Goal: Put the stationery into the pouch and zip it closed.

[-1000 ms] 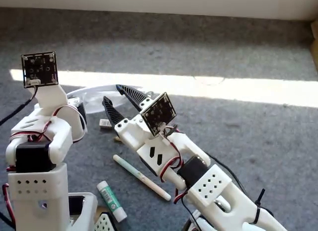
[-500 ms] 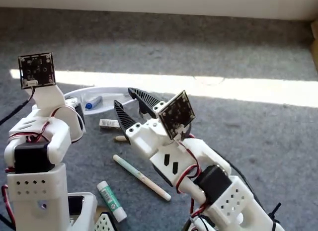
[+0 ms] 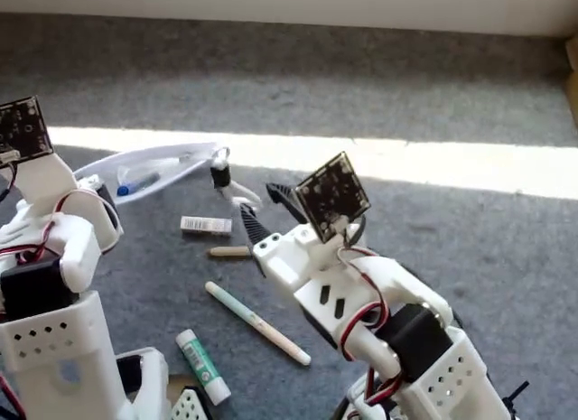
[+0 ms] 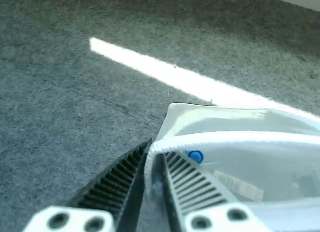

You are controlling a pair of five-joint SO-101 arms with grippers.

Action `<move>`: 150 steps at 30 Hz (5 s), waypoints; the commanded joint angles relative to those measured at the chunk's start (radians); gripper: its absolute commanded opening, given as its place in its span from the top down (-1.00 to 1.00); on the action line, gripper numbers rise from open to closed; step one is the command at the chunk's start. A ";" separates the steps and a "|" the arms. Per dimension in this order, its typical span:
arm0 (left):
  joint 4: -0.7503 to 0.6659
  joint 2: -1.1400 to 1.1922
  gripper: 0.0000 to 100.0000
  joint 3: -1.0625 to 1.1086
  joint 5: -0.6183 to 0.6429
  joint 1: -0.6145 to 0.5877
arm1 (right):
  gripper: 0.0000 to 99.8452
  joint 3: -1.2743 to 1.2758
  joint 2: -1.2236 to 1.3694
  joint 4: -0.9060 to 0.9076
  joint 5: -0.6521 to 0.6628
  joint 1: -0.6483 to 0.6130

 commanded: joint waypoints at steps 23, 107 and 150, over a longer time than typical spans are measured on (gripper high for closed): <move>-0.017 0.005 0.99 -0.025 0.011 -0.084 | 0.71 0.039 0.352 0.090 -0.605 0.079; -0.037 0.005 0.99 0.007 0.011 -0.077 | 0.93 -0.286 1.205 0.090 -0.815 0.283; -0.037 0.005 0.99 0.008 0.011 -0.077 | 0.99 -0.272 0.670 0.091 -0.485 0.291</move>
